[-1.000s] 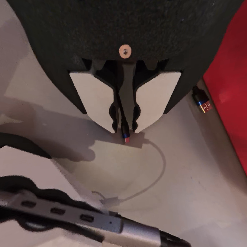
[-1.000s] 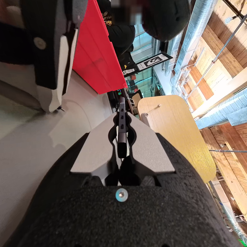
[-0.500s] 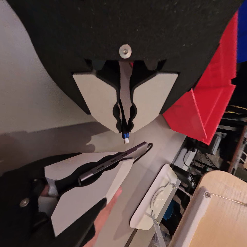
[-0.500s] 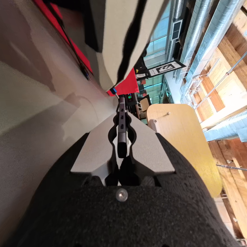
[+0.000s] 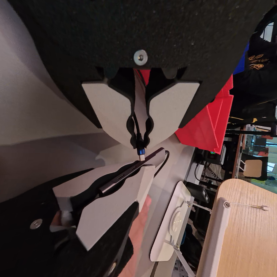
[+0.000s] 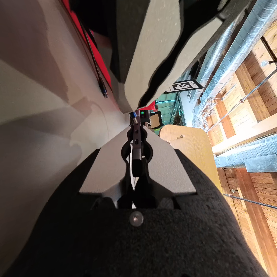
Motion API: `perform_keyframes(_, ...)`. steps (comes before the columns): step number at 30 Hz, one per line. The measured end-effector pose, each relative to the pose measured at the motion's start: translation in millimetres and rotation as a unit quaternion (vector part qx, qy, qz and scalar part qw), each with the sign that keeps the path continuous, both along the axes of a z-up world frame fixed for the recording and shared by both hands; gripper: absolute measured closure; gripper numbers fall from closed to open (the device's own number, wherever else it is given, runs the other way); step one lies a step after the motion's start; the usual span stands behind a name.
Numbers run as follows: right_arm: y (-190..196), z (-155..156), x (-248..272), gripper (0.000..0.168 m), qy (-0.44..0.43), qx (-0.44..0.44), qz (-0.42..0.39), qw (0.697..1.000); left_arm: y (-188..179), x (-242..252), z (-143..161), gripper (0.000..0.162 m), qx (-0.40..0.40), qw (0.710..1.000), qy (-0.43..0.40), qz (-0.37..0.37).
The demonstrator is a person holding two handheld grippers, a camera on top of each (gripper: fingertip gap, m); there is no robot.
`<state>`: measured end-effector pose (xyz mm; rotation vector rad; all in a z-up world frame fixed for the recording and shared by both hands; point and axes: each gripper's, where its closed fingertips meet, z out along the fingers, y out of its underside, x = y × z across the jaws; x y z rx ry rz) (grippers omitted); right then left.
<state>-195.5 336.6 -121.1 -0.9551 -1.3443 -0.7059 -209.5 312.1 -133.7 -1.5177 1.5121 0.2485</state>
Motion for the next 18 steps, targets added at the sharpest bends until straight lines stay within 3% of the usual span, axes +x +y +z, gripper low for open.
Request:
perform_keyframes(9,-1,-2,-2,0.161,-0.022,0.010,-0.003,1.000,2,0,-4,0.153,-0.003,1.000,0.007,0.008)
perform_keyframes(18,1,-9,-5,0.161,-0.110,0.037,-0.039,0.993,4,-3,-16,0.153,-0.050,0.997,0.008,0.049)
